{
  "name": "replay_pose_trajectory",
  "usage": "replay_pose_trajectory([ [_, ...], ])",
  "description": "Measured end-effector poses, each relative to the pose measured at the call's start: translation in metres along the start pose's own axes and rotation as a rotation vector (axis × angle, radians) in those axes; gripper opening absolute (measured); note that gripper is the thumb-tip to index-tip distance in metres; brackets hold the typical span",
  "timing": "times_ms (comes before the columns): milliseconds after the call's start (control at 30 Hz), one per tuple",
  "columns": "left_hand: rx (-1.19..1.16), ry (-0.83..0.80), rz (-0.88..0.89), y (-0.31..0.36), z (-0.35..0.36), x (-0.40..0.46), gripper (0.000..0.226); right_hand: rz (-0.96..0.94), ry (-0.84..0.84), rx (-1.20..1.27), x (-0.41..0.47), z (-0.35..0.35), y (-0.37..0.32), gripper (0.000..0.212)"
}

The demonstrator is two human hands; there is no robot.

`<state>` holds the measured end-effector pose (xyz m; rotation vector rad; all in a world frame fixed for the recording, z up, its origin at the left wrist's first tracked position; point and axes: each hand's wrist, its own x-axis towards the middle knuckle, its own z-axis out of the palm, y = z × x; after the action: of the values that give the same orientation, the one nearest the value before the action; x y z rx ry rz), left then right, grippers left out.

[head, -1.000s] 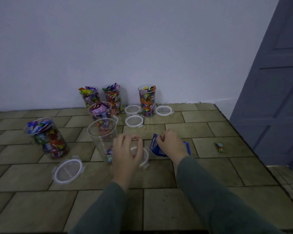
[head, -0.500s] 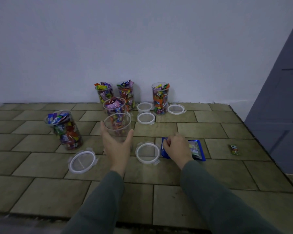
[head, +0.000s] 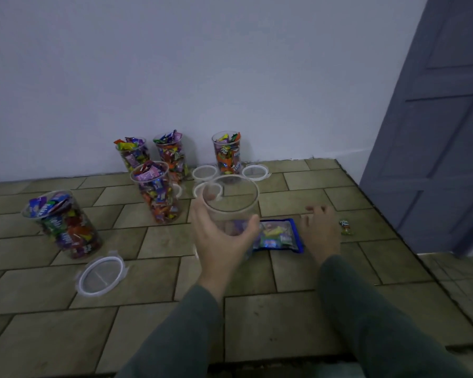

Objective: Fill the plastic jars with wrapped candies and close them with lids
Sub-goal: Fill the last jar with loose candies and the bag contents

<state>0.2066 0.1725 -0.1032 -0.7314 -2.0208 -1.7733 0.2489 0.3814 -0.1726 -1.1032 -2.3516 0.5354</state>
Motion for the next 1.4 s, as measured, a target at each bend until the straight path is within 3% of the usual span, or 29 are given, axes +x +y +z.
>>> replay_pose_trajectory([
  [167,-0.101,-0.19,-0.031,0.007,0.036,-0.032,0.082,0.125,-0.068,-0.208,0.003,-0.008,0.023,0.03],
  [533,-0.246,-0.323,-0.118,-0.01,0.066,-0.057,0.089,0.093,-0.109,-0.311,0.011,-0.014,0.054,0.031],
  [633,-0.248,-0.304,-0.129,-0.014,0.068,-0.058,0.088,0.046,-0.097,-0.151,0.013,-0.015,0.054,0.032],
  [767,-0.231,-0.309,-0.117,-0.02,0.069,-0.055,0.089,0.032,-0.006,0.39,0.005,-0.031,0.026,0.029],
  [967,-0.223,-0.283,-0.116,-0.027,0.066,-0.045,0.087,-0.302,0.129,1.001,-0.021,-0.078,-0.032,0.027],
  [1133,-0.128,-0.217,-0.049,-0.026,0.055,-0.036,0.087,-0.672,0.059,0.886,-0.027,-0.074,-0.057,0.025],
  [1300,-0.121,-0.233,-0.053,-0.041,0.045,-0.03,0.09,-0.697,-0.053,0.809,-0.027,-0.066,-0.061,0.025],
  [1400,-0.107,-0.239,-0.077,-0.044,0.042,-0.031,0.095,-0.657,-0.067,0.883,-0.027,-0.065,-0.066,0.021],
])
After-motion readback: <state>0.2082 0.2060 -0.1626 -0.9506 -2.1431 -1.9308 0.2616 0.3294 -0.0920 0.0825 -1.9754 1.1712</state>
